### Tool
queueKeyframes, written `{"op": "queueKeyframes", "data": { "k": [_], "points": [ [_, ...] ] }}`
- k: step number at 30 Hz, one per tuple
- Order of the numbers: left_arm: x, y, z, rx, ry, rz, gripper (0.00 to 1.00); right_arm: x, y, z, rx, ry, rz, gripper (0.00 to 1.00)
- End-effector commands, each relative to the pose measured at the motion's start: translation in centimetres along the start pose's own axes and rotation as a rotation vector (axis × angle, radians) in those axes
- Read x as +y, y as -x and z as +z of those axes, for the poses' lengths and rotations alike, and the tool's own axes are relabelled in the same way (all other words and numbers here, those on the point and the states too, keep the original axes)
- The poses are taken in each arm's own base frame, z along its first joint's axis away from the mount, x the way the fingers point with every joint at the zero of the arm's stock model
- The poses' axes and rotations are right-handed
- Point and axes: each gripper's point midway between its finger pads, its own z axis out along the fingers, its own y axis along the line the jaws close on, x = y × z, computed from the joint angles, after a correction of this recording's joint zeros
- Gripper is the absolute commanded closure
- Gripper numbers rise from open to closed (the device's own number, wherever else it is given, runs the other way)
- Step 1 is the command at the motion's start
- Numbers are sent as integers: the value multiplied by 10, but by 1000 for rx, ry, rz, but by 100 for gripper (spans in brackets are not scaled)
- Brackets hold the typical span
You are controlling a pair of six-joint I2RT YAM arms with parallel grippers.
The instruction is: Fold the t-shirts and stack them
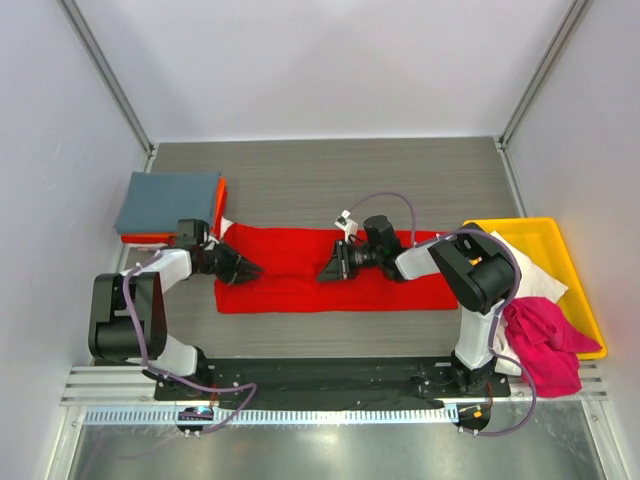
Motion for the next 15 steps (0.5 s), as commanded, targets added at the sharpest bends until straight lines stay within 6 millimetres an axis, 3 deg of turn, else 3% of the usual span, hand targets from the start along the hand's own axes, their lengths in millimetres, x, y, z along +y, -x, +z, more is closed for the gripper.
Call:
{"op": "queueKeyframes", "data": {
  "k": [1, 5, 7, 8, 10, 15],
  "points": [
    [-23, 10, -7, -39, -68, 60, 73, 2, 20, 2, -45, -11, -30, 86],
    [-31, 10, -14, -62, -90, 89, 51, 1, 23, 0, -52, -28, -37, 81],
    [-35, 12, -19, -84, -93, 108, 45, 2, 26, -1, -60, -35, -37, 72],
    [-35, 11, -20, -84, -88, 125, 44, 3, 26, -3, -64, -36, -38, 61],
    [-43, 11, -28, -108, -104, 162, 43, 8, 33, -8, -93, -52, -58, 54],
    [-45, 6, -42, -158, -74, 257, 43, 14, 47, -27, -133, -141, -90, 55]
  ]
}}
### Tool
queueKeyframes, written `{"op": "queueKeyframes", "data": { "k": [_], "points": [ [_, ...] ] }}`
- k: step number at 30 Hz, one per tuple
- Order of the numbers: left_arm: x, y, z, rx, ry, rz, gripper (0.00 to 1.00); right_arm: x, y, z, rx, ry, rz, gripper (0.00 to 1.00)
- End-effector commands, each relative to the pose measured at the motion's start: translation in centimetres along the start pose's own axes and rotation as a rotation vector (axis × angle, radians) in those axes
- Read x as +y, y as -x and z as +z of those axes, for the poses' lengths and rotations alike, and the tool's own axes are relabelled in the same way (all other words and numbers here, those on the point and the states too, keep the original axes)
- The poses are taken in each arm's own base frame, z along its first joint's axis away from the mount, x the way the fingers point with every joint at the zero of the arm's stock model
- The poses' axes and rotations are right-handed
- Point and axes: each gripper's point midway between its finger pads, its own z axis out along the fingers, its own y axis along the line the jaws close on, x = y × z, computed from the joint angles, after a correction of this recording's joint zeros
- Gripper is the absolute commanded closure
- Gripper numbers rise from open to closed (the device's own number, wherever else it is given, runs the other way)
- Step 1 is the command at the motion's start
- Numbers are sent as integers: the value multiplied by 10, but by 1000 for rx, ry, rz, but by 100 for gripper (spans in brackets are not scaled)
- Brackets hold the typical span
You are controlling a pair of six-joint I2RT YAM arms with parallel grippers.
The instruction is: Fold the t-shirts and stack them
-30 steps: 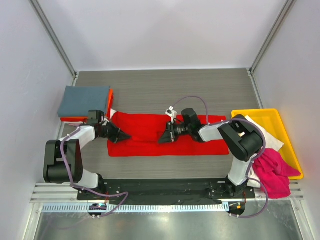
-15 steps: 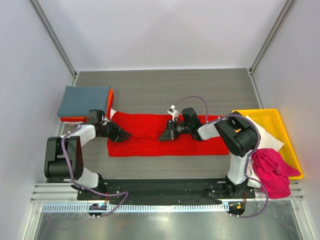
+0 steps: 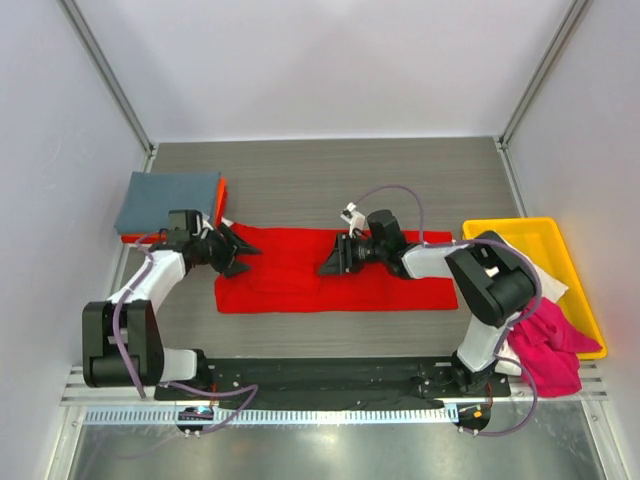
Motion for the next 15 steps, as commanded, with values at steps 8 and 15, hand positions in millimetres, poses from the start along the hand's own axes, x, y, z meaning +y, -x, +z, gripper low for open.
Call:
{"op": "queueKeyframes", "data": {
  "k": [8, 15],
  "points": [
    [-26, -18, -3, -172, 60, 266, 71, 59, 37, -20, -58, 58, -123, 97],
    [-20, -26, 10, -208, 135, 320, 100, 59, 16, 12, 12, 96, -52, 99]
  ]
}}
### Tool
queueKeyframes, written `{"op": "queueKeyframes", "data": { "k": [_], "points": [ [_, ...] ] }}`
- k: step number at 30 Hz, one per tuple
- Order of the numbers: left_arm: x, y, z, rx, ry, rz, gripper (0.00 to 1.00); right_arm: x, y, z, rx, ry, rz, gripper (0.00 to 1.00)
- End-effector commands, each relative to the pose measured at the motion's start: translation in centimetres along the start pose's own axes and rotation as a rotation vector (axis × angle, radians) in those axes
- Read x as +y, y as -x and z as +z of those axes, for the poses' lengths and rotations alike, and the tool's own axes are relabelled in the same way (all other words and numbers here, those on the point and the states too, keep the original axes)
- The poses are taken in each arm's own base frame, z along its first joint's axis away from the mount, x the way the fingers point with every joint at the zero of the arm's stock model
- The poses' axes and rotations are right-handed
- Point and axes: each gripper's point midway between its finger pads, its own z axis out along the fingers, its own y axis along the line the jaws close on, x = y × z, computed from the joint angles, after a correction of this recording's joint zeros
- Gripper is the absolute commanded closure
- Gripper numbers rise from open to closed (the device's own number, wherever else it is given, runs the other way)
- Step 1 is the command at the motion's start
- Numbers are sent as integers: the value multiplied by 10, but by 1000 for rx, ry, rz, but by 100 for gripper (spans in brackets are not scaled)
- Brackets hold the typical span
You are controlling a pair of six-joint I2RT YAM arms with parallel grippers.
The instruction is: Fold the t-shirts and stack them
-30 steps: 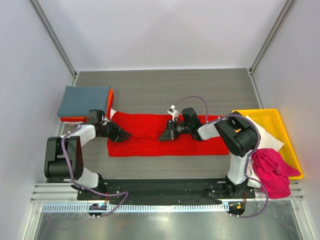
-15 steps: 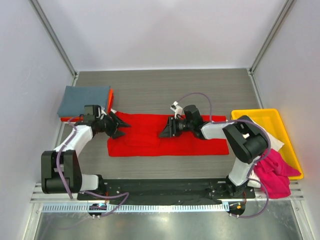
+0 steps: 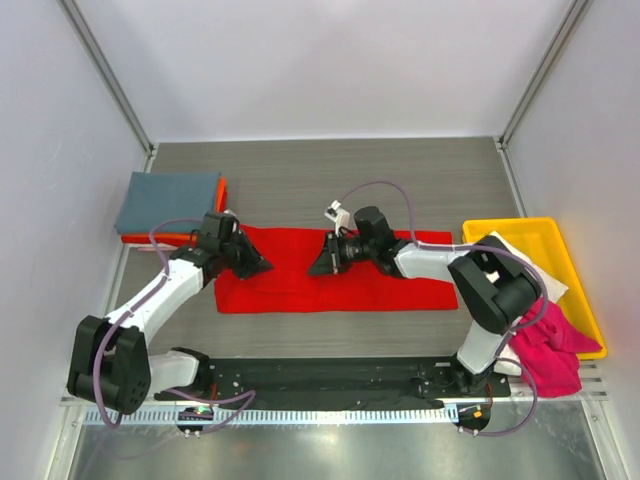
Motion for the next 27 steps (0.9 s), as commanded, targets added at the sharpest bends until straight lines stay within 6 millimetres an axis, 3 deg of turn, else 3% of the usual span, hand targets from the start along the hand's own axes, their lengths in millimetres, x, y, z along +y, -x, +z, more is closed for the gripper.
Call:
{"op": "queueKeyframes", "data": {
  "k": [1, 10, 17, 22, 24, 27],
  "points": [
    [1, 14, 3, -88, 50, 25, 100, 1, -2, 16, 18, 41, 47, 99],
    [37, -5, 36, -111, 187, 60, 100, -44, -36, 44, 102, -26, 215, 99],
    [85, -23, 49, -73, 334, 41, 100, -42, -56, 28, 154, -57, 222, 99],
    [85, -22, 40, -90, 331, 45, 100, -39, -50, 18, 147, -94, 172, 95],
    [78, -20, 35, -102, 310, 60, 100, -29, -40, 13, 125, -89, 134, 85],
    [65, -15, 20, -142, 293, 110, 100, -26, -28, 4, 91, -126, 91, 81]
  ]
}}
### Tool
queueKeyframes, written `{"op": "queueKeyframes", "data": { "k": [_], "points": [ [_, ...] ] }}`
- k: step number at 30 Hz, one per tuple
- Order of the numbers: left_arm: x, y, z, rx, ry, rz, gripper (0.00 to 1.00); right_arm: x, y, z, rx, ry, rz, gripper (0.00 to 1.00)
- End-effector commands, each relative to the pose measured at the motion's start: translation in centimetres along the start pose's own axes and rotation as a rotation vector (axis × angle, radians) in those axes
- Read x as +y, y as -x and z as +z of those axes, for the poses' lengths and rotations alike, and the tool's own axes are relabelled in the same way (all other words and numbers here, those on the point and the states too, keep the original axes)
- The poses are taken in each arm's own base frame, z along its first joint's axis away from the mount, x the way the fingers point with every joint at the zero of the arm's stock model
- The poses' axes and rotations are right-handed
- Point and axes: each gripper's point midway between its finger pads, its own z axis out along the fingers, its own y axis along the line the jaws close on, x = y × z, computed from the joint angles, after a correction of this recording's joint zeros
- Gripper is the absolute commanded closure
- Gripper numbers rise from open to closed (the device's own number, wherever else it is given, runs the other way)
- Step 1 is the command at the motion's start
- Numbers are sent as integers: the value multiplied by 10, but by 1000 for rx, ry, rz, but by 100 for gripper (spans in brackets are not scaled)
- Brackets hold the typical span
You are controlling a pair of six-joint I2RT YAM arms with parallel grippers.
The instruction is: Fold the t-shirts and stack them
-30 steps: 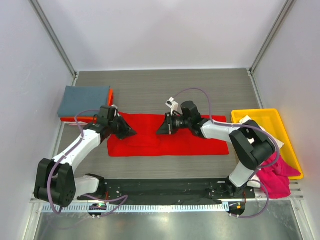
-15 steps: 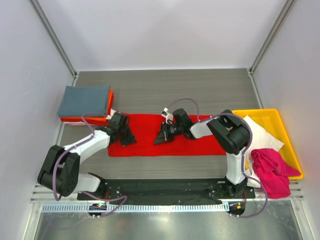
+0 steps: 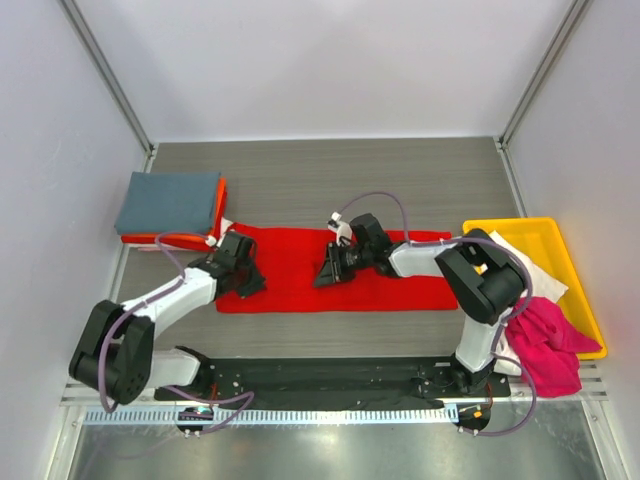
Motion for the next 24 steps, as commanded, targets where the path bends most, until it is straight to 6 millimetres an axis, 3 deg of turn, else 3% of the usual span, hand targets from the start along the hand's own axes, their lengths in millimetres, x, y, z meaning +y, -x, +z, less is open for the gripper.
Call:
{"op": "queueKeyframes", "data": {
  "k": [1, 5, 10, 11, 16, 17, 22, 24],
  "points": [
    [-2, 14, -23, -99, 5, 55, 100, 21, 27, -24, -101, -38, -116, 81],
    [-9, 23, -47, -184, -8, 112, 100, 17, 41, -50, -164, -165, -149, 99],
    [-4, 31, -59, -228, 39, 191, 100, -9, 48, -86, -238, -403, -154, 99],
    [-11, 37, -62, -233, 42, 201, 100, -22, 47, -99, -253, -503, -133, 99],
    [-25, 55, -61, -233, 116, 272, 100, -50, 39, -134, -279, -667, -56, 99],
    [-35, 64, -64, -248, 115, 280, 100, -57, 34, -141, -288, -698, -34, 99],
    [-42, 80, -40, -220, 236, 357, 100, -87, 33, -192, -409, -921, 80, 99],
    [-49, 91, -37, -231, 264, 369, 100, -97, 22, -208, -428, -1022, 168, 99]
  ]
}}
